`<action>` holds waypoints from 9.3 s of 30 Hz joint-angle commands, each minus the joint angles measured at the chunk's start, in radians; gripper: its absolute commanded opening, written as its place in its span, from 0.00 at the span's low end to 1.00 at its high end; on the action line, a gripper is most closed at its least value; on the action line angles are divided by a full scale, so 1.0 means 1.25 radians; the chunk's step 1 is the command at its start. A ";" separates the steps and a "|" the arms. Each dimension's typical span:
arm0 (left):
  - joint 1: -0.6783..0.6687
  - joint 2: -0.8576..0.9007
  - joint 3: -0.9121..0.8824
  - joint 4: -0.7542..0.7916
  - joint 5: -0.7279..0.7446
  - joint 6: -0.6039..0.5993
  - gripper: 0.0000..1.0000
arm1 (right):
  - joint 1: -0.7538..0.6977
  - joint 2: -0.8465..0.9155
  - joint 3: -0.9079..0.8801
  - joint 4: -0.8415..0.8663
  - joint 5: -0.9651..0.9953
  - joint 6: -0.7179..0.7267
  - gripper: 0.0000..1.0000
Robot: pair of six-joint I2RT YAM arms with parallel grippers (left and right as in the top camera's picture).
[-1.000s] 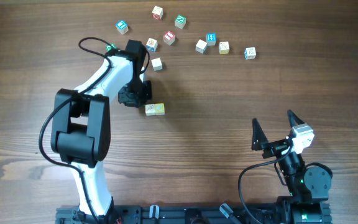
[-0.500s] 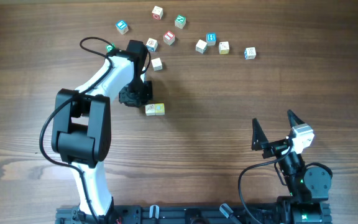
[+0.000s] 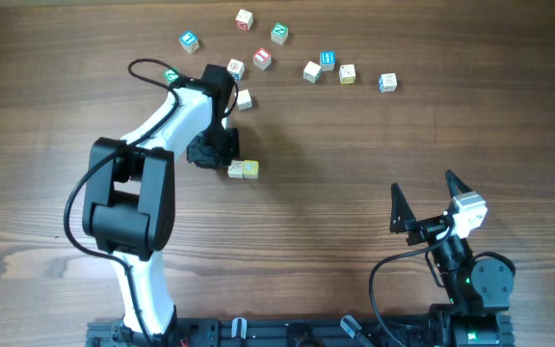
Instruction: Form a horizontal line
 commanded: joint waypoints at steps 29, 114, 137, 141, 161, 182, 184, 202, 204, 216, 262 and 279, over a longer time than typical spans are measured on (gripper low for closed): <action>0.362 0.028 0.045 0.065 -0.093 -0.080 0.23 | 0.004 -0.006 -0.001 0.005 -0.007 0.002 1.00; 0.399 0.028 0.045 0.066 -0.051 -0.080 1.00 | 0.003 1.376 1.611 -1.001 -0.121 0.045 1.00; 0.399 0.028 0.045 0.066 -0.051 -0.080 1.00 | 0.288 1.798 1.611 -0.533 0.268 0.204 1.00; 0.399 0.028 0.045 0.066 -0.051 -0.080 1.00 | 0.292 1.860 1.611 -0.539 0.265 0.364 1.00; 0.399 0.028 0.045 0.066 -0.051 -0.080 1.00 | 0.310 1.981 1.611 -0.464 0.279 0.407 0.65; 0.399 0.028 0.045 0.066 -0.051 -0.080 1.00 | 0.309 1.805 1.612 -0.637 0.286 0.292 0.13; 0.399 0.028 0.045 0.066 -0.051 -0.080 1.00 | 0.309 1.792 1.612 -0.706 0.227 0.287 0.17; 0.399 0.028 0.045 0.066 -0.051 -0.080 1.00 | 0.498 1.794 1.611 -1.087 0.147 0.283 0.22; 0.399 0.028 0.045 0.066 -0.051 -0.080 1.00 | 0.499 1.794 1.611 -1.077 0.145 0.319 0.21; 0.399 0.028 0.045 0.066 -0.051 -0.080 1.00 | 0.505 1.798 1.461 -0.861 0.180 0.356 0.22; 0.399 0.028 0.045 0.066 -0.051 -0.080 1.00 | 0.432 1.798 1.360 -0.938 0.101 0.420 0.26; 0.399 0.028 0.045 0.066 -0.051 -0.080 1.00 | 0.433 1.798 1.360 -0.871 0.059 0.419 0.31</action>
